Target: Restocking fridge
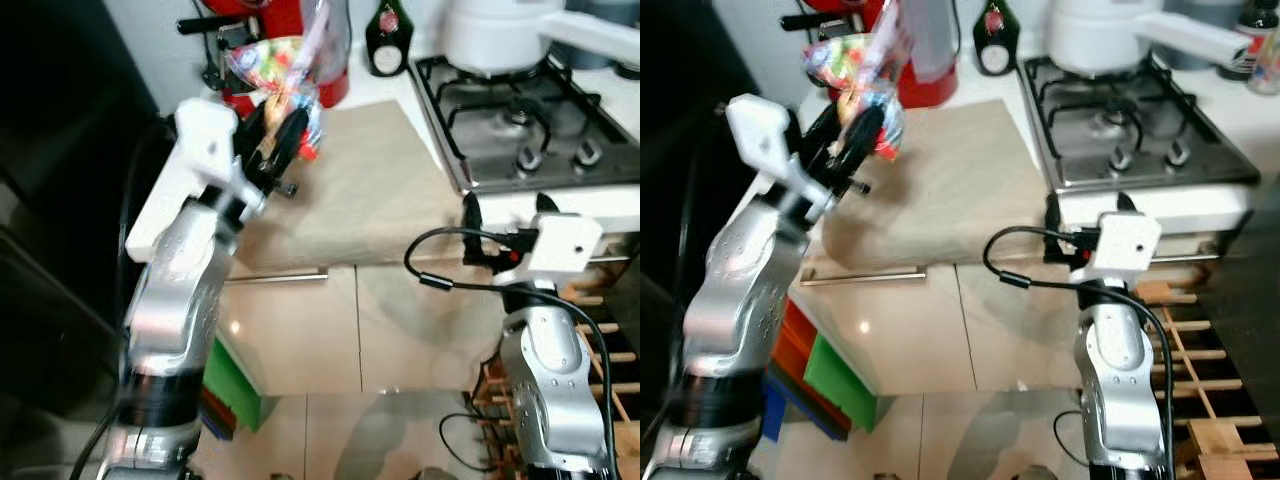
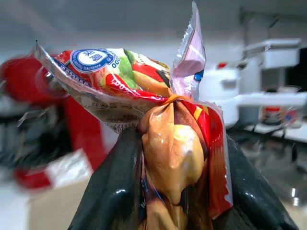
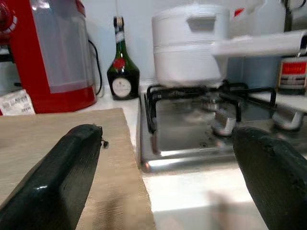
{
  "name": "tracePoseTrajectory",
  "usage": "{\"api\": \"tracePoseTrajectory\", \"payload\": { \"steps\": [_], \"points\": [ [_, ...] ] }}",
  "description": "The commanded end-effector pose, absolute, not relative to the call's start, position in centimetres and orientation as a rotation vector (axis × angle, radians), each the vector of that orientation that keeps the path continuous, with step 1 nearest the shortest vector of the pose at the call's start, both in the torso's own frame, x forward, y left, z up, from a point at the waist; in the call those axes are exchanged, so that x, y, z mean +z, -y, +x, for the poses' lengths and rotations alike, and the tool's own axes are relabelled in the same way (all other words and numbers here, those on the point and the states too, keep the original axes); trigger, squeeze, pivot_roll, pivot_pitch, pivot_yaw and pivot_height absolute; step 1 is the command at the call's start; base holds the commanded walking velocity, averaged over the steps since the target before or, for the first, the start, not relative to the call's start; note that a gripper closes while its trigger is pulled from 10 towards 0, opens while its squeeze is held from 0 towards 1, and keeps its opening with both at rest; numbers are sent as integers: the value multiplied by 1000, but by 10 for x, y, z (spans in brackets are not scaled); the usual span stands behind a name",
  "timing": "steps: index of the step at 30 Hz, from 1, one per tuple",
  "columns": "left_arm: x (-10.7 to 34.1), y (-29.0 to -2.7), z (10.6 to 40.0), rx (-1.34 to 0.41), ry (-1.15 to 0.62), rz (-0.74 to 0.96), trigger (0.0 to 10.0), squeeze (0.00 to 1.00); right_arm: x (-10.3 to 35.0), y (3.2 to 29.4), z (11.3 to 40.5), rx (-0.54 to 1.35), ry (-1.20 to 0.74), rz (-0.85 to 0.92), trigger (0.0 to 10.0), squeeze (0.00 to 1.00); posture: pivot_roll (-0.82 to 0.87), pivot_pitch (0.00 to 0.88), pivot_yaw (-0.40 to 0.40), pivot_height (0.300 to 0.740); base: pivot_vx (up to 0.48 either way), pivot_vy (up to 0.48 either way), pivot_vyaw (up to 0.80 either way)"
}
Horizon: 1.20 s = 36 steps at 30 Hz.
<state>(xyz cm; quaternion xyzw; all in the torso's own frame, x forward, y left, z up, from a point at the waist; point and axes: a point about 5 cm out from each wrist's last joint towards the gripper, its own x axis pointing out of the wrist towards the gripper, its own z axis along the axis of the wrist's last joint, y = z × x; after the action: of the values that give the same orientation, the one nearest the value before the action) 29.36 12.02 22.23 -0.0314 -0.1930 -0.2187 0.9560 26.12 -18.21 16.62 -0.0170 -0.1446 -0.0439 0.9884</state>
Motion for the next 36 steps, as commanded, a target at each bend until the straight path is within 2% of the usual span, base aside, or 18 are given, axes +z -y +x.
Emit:
{"api": "tracePoseTrajectory", "payload": {
  "steps": [1,10,17,26,32,36],
  "points": [
    [219,-116,294,-403,380,-71,10000,0,172,177,261,-60,320,-31,10000,0,-115,0,100,740,0,0,0],
    [208,-112,295,-376,322,-100,10000,0,176,159,278,60,337,-70,10000,0,-132,0,87,740,0,0,0],
    [206,-105,298,-344,319,-125,10000,0,175,162,278,85,310,-72,10000,0,-139,0,53,740,0,0,0],
    [204,-104,300,-336,305,-133,10000,0,174,164,279,82,305,-68,10000,0,-151,0,60,740,0,0,0],
    [202,-103,300,-334,294,-144,10000,0,172,166,278,71,293,-56,10000,0,-154,0,58,740,-355,0,0],
    [199,-102,303,-319,246,-234,10000,0,169,169,278,65,274,-47,10000,0,-158,0,56,740,-464,0,0]
  ]
}}
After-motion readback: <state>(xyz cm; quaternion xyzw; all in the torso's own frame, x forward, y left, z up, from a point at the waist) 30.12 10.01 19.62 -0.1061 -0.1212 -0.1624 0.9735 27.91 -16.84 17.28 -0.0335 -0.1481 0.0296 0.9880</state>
